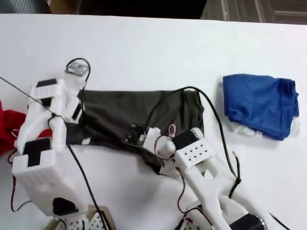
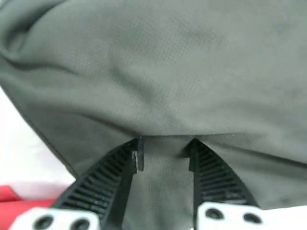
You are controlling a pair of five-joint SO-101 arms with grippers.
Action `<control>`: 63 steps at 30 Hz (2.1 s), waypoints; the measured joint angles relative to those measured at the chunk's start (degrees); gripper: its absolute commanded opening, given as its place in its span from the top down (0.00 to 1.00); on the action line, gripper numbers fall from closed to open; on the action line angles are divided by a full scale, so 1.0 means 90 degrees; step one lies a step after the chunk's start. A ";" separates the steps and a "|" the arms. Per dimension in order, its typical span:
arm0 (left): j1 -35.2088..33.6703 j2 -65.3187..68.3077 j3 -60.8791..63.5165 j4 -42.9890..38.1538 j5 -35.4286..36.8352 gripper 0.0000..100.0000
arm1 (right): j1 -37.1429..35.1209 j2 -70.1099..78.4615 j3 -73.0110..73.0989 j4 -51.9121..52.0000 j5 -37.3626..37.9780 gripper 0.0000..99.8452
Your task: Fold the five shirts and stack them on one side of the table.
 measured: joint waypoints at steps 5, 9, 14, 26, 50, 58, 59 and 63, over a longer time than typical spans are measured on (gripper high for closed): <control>0.0000 0.0000 0.0000 0.0000 0.0000 0.82 | -0.0039 0.0000 0.0352 -0.0166 -0.0020 0.80; 0.0000 0.0000 0.0000 0.0000 0.0000 0.82 | -0.0244 -0.0010 0.0762 -0.0420 -0.0186 0.77; 0.0000 0.0000 0.0000 0.0000 0.0000 0.82 | -0.0244 -0.0010 0.0947 -0.0733 -0.0391 0.73; 0.0000 0.0000 0.0000 0.0000 0.0000 0.82 | -0.0225 0.0635 0.1074 -0.1368 -0.0430 0.77; 0.0000 0.0000 0.0000 0.0000 0.0000 0.82 | 0.0606 0.1954 -0.1387 0.0156 0.0674 0.98; 0.0000 0.0000 0.0000 0.0000 0.0000 0.82 | 0.1074 0.2647 -0.3810 0.0928 0.1133 0.98; 0.0000 0.0000 0.0000 0.0000 0.0000 0.82 | 0.1084 0.2891 -0.4112 0.0977 0.1133 0.98; 0.0000 0.0000 0.0000 0.0000 0.0000 0.82 | 0.1074 0.4103 -0.5451 0.1114 0.1133 0.98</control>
